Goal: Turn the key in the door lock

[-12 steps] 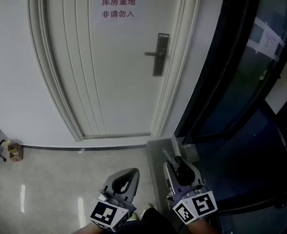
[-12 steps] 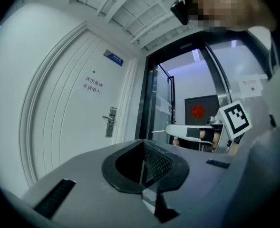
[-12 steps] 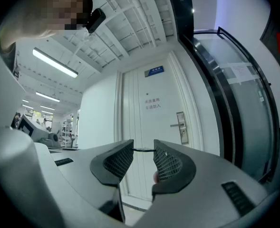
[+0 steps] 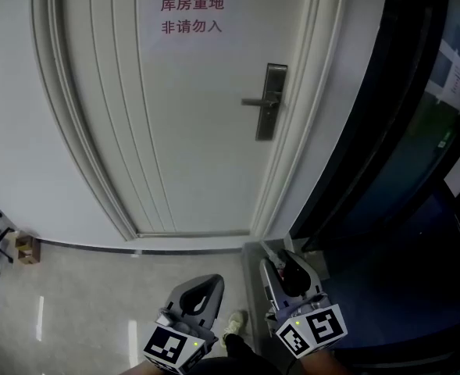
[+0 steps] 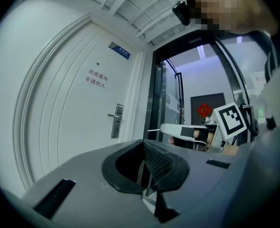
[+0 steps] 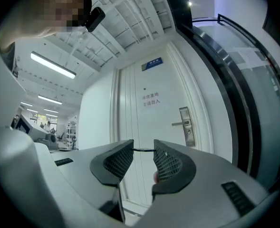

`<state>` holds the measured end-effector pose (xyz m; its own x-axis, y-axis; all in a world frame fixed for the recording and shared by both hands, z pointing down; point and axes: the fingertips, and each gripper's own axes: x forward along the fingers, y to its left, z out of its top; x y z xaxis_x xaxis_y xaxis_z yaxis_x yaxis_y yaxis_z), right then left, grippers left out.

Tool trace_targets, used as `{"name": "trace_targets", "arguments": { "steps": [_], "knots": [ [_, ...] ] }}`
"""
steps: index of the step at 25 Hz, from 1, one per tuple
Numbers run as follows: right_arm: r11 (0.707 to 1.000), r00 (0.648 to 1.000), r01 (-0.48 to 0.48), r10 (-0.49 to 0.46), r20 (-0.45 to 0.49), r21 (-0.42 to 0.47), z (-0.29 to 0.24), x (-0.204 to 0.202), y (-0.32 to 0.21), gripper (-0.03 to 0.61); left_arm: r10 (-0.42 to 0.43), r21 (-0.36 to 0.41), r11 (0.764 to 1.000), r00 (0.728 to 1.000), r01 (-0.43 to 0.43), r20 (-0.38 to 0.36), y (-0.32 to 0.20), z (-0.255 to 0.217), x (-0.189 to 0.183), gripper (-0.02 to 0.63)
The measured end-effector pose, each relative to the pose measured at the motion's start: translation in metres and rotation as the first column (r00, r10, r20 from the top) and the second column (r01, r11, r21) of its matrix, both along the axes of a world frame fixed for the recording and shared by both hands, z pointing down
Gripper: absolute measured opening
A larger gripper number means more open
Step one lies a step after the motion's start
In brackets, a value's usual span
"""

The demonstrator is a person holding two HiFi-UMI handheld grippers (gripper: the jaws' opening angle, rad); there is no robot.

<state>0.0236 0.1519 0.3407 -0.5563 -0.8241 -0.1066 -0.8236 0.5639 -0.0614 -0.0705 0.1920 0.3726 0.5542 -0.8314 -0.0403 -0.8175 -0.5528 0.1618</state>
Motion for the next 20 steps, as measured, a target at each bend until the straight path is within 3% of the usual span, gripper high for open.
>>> {"name": "trace_targets", "arguments": {
  "steps": [13, 20],
  "knots": [
    [1.000, 1.000, 0.011, -0.011, -0.018, -0.009, -0.020, 0.049, -0.192, 0.137, -0.045, -0.017, 0.999, 0.999, 0.045, 0.015, -0.172, -0.023, 0.046, 0.003],
    [0.998, 0.999, -0.052, 0.053, 0.008, -0.026, -0.016, 0.061, -0.266, 0.137, -0.051, -0.031, 0.998, 0.998, 0.052, 0.037, -0.229, -0.021, 0.059, 0.003]
  ]
}}
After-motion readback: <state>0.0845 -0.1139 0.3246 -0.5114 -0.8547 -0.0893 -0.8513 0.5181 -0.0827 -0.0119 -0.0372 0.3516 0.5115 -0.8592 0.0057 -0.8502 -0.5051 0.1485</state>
